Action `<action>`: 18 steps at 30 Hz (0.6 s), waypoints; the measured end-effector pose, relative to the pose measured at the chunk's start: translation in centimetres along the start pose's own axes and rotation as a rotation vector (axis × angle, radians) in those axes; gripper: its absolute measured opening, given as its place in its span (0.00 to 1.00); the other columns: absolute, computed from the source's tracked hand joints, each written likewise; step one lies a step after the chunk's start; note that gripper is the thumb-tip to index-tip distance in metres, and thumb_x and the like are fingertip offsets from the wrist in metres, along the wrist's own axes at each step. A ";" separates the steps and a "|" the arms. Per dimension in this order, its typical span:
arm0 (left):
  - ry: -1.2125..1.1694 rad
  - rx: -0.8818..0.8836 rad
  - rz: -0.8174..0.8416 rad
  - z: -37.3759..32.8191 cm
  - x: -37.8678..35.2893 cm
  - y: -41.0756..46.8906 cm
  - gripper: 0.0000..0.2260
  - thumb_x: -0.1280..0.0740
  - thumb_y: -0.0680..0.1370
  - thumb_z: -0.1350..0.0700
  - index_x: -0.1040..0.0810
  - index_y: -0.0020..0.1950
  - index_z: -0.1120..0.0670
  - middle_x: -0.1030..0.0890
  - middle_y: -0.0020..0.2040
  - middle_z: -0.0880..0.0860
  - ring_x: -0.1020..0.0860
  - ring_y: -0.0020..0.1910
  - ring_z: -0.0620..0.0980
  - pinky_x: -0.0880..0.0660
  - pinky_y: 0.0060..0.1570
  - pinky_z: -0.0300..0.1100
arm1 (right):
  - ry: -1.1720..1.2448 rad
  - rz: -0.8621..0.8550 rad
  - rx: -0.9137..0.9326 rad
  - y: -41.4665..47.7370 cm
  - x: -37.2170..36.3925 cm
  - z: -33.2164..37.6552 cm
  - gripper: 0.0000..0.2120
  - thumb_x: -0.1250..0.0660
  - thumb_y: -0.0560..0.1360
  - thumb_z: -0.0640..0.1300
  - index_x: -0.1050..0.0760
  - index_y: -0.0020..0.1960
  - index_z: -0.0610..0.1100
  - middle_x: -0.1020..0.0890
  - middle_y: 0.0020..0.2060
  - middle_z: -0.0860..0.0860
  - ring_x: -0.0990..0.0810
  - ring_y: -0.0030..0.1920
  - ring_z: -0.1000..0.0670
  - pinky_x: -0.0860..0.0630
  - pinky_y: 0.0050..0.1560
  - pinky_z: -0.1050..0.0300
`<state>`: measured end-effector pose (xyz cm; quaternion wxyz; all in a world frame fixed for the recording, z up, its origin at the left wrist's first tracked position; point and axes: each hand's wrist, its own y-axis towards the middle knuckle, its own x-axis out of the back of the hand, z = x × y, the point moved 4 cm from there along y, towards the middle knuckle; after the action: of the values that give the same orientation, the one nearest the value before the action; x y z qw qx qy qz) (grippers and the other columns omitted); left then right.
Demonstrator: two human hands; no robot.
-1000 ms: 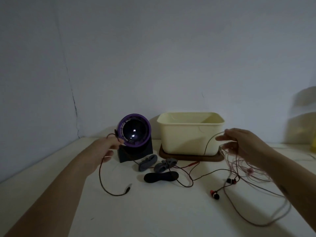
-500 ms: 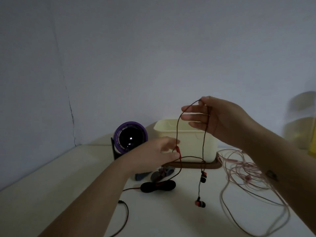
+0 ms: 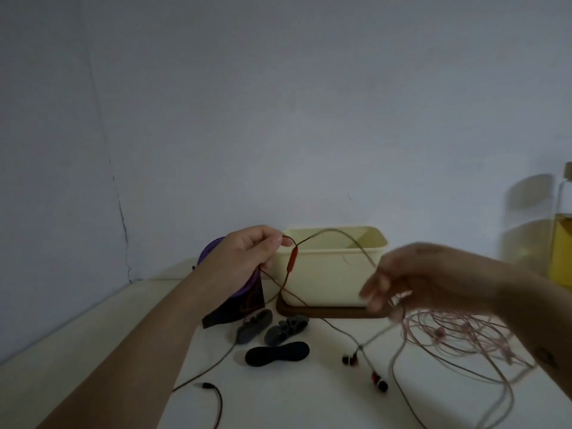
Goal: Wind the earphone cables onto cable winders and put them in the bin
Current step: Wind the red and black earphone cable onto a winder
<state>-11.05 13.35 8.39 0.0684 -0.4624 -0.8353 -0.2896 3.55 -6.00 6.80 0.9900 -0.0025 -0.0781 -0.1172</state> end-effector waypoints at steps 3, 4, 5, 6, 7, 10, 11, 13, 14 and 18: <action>0.039 -0.056 0.019 -1.3 -0.6 0.3 0.11 0.41 0.81 0.54 0.18 0.47 0.50 0.25 0.31 0.44 0.26 0.34 0.39 0.29 0.42 0.29 | -0.293 0.079 -0.057 0.8 -1.1 -0.9 0.13 0.39 0.78 0.45 0.18 0.48 0.40 0.17 0.49 0.43 0.17 0.50 0.48 0.21 0.47 0.55; 0.035 -0.061 0.028 -1.5 -0.8 0.3 0.11 0.41 0.81 0.54 0.18 0.47 0.50 0.24 0.32 0.45 0.25 0.34 0.38 0.30 0.40 0.28 | -0.333 -0.014 -0.004 1.6 -1.2 -0.5 0.10 0.39 0.79 0.43 0.19 0.51 0.42 0.17 0.49 0.46 0.17 0.49 0.50 0.20 0.48 0.55; 0.023 -0.065 0.045 -1.8 -1.1 0.3 0.12 0.40 0.81 0.53 0.18 0.45 0.48 0.24 0.32 0.47 0.25 0.35 0.39 0.30 0.41 0.29 | -0.356 -0.116 0.070 2.4 -1.3 0.0 0.09 0.38 0.79 0.40 0.21 0.54 0.44 0.17 0.50 0.48 0.17 0.50 0.50 0.20 0.49 0.54; 0.011 -0.069 0.068 -2.0 -1.5 0.3 0.12 0.40 0.81 0.53 0.17 0.44 0.47 0.24 0.33 0.47 0.24 0.36 0.41 0.30 0.42 0.30 | -0.368 -0.185 0.141 3.0 -1.6 0.6 0.10 0.37 0.78 0.38 0.22 0.57 0.45 0.18 0.52 0.48 0.18 0.52 0.51 0.20 0.51 0.54; 0.004 -0.076 0.095 -2.3 -1.8 0.3 0.13 0.40 0.80 0.52 0.17 0.43 0.46 0.24 0.32 0.46 0.24 0.37 0.42 0.29 0.43 0.32 | -0.375 -0.204 0.193 3.7 -2.0 1.1 0.12 0.36 0.77 0.37 0.24 0.60 0.45 0.19 0.54 0.49 0.19 0.54 0.51 0.20 0.53 0.54; -0.054 -0.101 0.127 -3.1 -2.5 0.2 0.11 0.40 0.80 0.55 0.18 0.44 0.50 0.23 0.31 0.46 0.24 0.34 0.41 0.28 0.41 0.30 | -0.416 -0.117 0.269 4.4 -3.8 2.3 0.08 0.35 0.77 0.41 0.22 0.55 0.42 0.18 0.48 0.51 0.19 0.51 0.54 0.22 0.57 0.56; -0.086 -0.106 0.119 -3.3 -2.4 0.1 0.10 0.39 0.79 0.54 0.19 0.44 0.51 0.24 0.30 0.47 0.24 0.33 0.41 0.27 0.41 0.31 | -0.377 -0.082 0.276 4.5 -4.1 2.5 0.07 0.36 0.78 0.41 0.22 0.51 0.40 0.18 0.43 0.49 0.19 0.48 0.54 0.22 0.56 0.56; -0.168 -0.095 0.093 -3.3 -1.8 0.0 0.09 0.38 0.77 0.52 0.19 0.44 0.52 0.28 0.27 0.46 0.27 0.29 0.42 0.24 0.47 0.37 | -0.186 -0.045 0.258 4.5 -3.7 2.8 0.07 0.38 0.77 0.40 0.23 0.47 0.39 0.24 0.31 0.48 0.22 0.35 0.51 0.21 0.47 0.56; -0.200 -0.075 0.073 -3.2 -1.3 -0.1 0.09 0.38 0.77 0.53 0.20 0.43 0.53 0.31 0.26 0.46 0.30 0.27 0.42 0.23 0.50 0.40 | -0.112 -0.067 0.251 4.4 -2.9 3.1 0.07 0.37 0.76 0.41 0.23 0.47 0.39 0.30 0.28 0.50 0.29 0.29 0.53 0.23 0.38 0.60; -0.060 -0.008 -0.056 -1.3 1.7 0.0 0.08 0.36 0.80 0.58 0.20 0.43 0.56 0.30 0.26 0.48 0.31 0.27 0.42 0.24 0.59 0.50 | -0.286 -0.249 0.244 3.2 0.9 4.5 0.12 0.40 0.77 0.47 0.21 0.48 0.41 0.38 0.27 0.53 0.42 0.28 0.54 0.42 0.30 0.62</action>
<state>-12.15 13.84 10.13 0.0334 -0.4477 -0.8483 -0.2808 4.48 -2.97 11.44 0.9398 0.1105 -0.2310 -0.2264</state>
